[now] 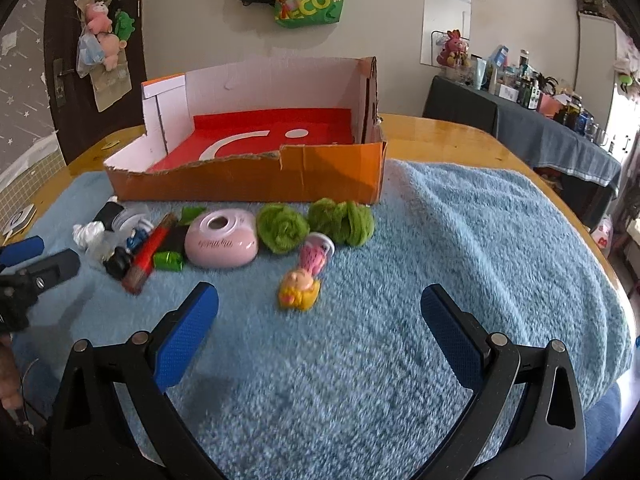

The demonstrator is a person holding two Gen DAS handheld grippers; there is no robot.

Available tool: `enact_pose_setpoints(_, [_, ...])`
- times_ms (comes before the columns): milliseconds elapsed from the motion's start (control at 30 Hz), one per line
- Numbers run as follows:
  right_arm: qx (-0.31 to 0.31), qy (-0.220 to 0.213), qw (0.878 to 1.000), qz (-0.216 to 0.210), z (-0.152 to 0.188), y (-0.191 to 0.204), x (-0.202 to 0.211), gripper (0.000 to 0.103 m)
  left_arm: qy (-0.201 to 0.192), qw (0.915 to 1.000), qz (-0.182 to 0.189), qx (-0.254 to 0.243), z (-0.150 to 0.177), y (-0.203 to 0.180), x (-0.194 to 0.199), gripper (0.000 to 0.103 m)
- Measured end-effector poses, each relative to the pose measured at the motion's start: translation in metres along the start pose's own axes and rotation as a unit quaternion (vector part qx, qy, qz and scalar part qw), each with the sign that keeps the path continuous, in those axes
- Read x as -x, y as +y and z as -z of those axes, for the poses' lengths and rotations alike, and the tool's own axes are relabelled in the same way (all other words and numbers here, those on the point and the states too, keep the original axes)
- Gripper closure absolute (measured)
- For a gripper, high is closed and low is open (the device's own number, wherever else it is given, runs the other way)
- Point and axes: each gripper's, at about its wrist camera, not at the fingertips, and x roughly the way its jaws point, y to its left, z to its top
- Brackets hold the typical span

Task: Organize objects
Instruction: 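Grasp the black tissue-wrapped cylinder with the left tool while the right tool grasps the yellow doll figurine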

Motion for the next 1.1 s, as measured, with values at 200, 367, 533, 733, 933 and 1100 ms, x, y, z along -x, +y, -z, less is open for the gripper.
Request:
enact_pose_setpoints(200, [-0.006, 0.011, 1.000, 0.002, -0.004, -0.003, -0.008, 0.000, 0.028, 0.9996, -0.007, -0.005, -0.017, 0.015, -0.017, 0.000])
enact_pose_setpoints(367, [-0.013, 0.021, 1.000, 0.004, -0.006, -0.005, -0.014, 0.000, 0.049, 0.9984, -0.012, -0.026, -0.022, 0.018, -0.030, 0.000])
enact_pose_setpoints(533, [-0.016, 0.030, 0.999, 0.007, -0.006, -0.007, -0.018, 0.000, 0.061, 0.9977, -0.014, -0.024, -0.024, 0.027, -0.040, 0.000])
enact_pose_setpoints(733, [-0.015, 0.038, 0.999, 0.012, -0.005, -0.005, -0.021, 0.000, 0.072, 0.9970, -0.013, -0.026, -0.026, 0.035, -0.046, 0.000])
enact_pose_setpoints(933, [-0.018, 0.039, 0.999, 0.010, -0.005, -0.004, -0.022, 0.003, 0.067, 0.9963, -0.016, -0.052, -0.028, 0.025, -0.049, 0.003])
enact_pose_setpoints(1100, [-0.008, 0.041, 0.999, 0.003, -0.005, 0.000, -0.023, 0.018, 0.068, 0.9959, -0.008, -0.059, -0.031, 0.022, -0.055, 0.009])
